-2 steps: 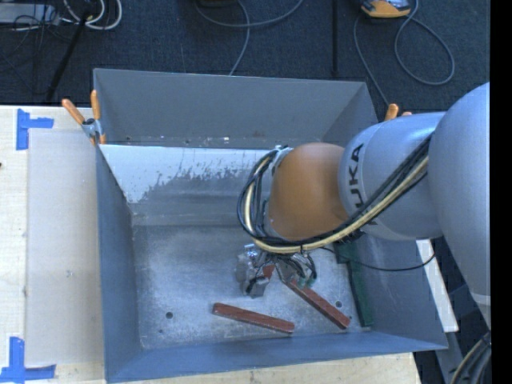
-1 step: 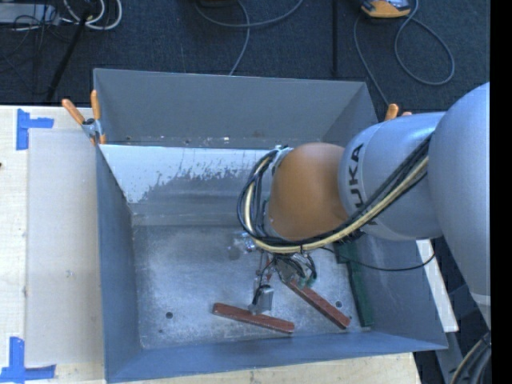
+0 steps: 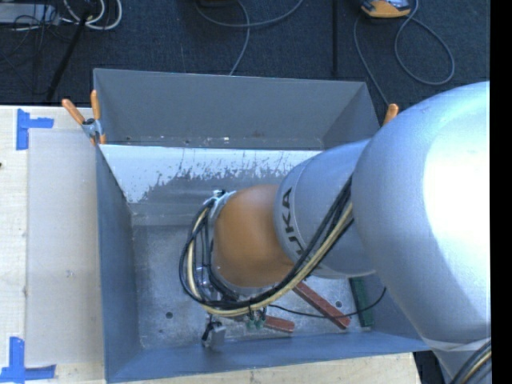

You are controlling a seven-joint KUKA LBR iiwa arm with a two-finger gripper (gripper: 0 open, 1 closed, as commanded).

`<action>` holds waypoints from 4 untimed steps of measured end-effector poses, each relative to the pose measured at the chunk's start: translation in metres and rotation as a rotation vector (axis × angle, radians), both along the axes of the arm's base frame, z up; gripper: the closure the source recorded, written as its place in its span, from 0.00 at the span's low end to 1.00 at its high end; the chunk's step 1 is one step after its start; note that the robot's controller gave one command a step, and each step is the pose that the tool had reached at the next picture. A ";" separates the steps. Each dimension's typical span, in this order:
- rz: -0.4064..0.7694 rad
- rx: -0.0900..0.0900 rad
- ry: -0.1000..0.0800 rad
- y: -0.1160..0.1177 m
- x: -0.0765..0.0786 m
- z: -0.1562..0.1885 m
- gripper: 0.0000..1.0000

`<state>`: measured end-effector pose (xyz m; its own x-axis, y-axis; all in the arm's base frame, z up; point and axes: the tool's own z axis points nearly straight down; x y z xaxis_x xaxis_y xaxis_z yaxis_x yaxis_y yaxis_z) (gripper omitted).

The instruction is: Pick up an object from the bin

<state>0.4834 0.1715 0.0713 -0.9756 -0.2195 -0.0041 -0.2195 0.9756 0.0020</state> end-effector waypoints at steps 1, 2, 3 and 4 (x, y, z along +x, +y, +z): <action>0.063 -0.007 0.001 -0.095 0.013 0.035 0.00; 0.000 -0.004 0.000 -0.175 0.005 -0.002 0.00; 0.055 0.000 -0.009 -0.110 0.000 0.000 0.00; 0.050 -0.002 0.004 -0.113 -0.004 -0.002 1.00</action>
Offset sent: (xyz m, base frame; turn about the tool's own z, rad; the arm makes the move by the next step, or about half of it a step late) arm 0.0112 -0.0895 0.0345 -0.0702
